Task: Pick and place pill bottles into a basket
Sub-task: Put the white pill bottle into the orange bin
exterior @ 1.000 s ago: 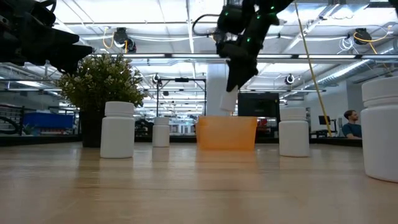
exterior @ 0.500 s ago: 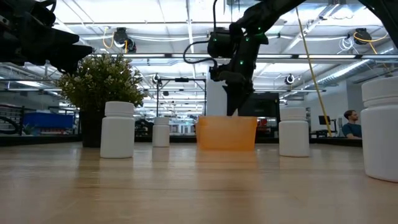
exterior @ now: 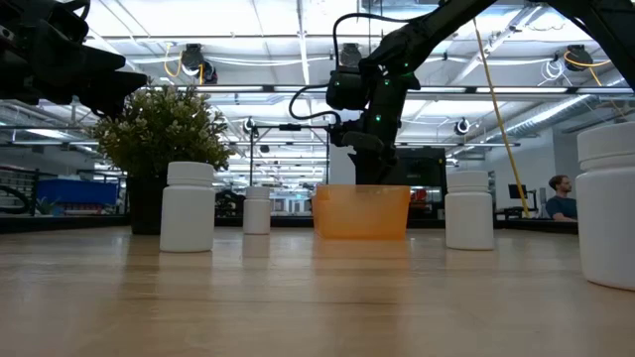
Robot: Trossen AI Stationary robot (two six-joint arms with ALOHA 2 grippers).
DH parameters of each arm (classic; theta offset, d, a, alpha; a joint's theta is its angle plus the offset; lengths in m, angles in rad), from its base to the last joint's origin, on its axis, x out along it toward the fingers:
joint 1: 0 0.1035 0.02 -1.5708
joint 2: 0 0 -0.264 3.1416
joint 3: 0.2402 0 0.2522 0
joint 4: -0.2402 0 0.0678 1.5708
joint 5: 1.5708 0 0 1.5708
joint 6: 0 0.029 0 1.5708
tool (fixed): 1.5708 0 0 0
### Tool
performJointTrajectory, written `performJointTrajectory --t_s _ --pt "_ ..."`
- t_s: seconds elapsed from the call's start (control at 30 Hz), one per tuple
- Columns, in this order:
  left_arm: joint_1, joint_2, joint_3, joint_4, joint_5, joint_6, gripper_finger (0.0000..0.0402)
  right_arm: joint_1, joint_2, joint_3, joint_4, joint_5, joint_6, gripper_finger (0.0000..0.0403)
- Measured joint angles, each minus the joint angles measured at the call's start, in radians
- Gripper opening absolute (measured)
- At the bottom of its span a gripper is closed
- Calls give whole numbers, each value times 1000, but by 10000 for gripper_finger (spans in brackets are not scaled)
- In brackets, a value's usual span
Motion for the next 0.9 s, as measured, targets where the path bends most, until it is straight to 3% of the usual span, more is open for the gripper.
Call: performJointTrajectory --t_s 0.3,0.47,0.6,0.9 --pt "0 0 0 -1 1 0 186 2 -2 -2 8 -1 36 149" --pt "0 0 0 -1 1 0 186 8 3 -6 0 0 58 249" --pt "0 0 0 -1 1 0 186 16 0 -6 10 0 76 292" --pt "0 0 0 0 1 0 186 37 -51 -6 23 2 87 297"
